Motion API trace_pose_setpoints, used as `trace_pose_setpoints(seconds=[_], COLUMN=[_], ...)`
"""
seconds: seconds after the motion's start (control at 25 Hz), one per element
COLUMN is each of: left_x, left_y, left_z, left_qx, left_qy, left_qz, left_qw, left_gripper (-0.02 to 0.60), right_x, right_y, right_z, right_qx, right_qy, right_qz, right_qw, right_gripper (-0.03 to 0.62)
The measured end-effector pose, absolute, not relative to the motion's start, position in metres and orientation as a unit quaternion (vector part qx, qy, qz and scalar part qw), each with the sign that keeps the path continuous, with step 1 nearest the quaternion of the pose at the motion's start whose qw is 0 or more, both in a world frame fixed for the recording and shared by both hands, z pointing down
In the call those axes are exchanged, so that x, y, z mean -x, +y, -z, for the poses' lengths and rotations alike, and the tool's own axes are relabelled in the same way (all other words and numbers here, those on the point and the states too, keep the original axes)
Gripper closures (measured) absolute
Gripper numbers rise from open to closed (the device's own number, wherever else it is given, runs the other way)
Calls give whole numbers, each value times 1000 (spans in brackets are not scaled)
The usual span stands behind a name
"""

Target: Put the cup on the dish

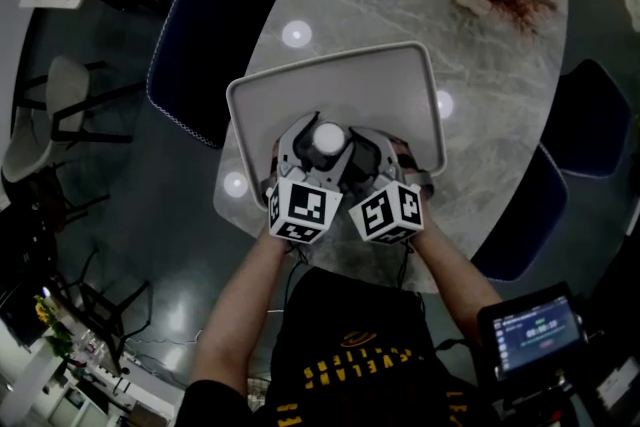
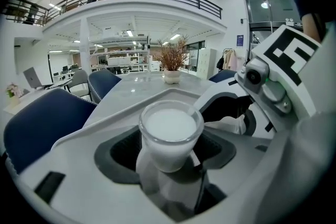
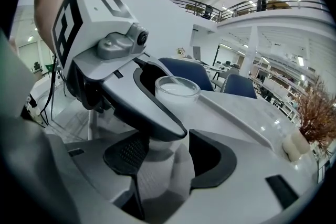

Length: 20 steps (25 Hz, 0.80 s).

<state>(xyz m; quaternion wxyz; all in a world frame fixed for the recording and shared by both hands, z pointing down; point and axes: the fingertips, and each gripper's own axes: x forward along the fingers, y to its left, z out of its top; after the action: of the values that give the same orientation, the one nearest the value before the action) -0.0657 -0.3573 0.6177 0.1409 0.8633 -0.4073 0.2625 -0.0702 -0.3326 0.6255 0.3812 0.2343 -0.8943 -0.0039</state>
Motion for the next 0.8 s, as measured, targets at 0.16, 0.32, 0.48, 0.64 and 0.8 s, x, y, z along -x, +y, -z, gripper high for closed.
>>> trace_pose_setpoints(seconds=[0.16, 0.32, 0.48, 0.64, 0.8], left_x=[72, 77, 79, 84, 86], left_y=[-353, -348, -344, -337, -327], left_z=[-615, -612, -605, -597, -592], left_qx=[-863, -859, -857, -855, -852], left_qy=[-408, -415, -424, -432, -441], left_qz=[-261, -264, -255, -248, -245], left_qw=[145, 145, 144, 141, 137], left_gripper=[290, 287, 287, 287, 288], right_x=[73, 73, 73, 73, 71], right_y=[-328, -326, -324, -319, -312], right_z=[-622, -622, -613, -607, -602], right_qx=[-228, -233, -242, -243, -246], right_qy=[-895, -891, -891, -893, -895], right_qz=[16, 27, 21, 17, 21], right_qw=[383, 388, 384, 378, 370], right_gripper=[353, 353, 354, 353, 353])
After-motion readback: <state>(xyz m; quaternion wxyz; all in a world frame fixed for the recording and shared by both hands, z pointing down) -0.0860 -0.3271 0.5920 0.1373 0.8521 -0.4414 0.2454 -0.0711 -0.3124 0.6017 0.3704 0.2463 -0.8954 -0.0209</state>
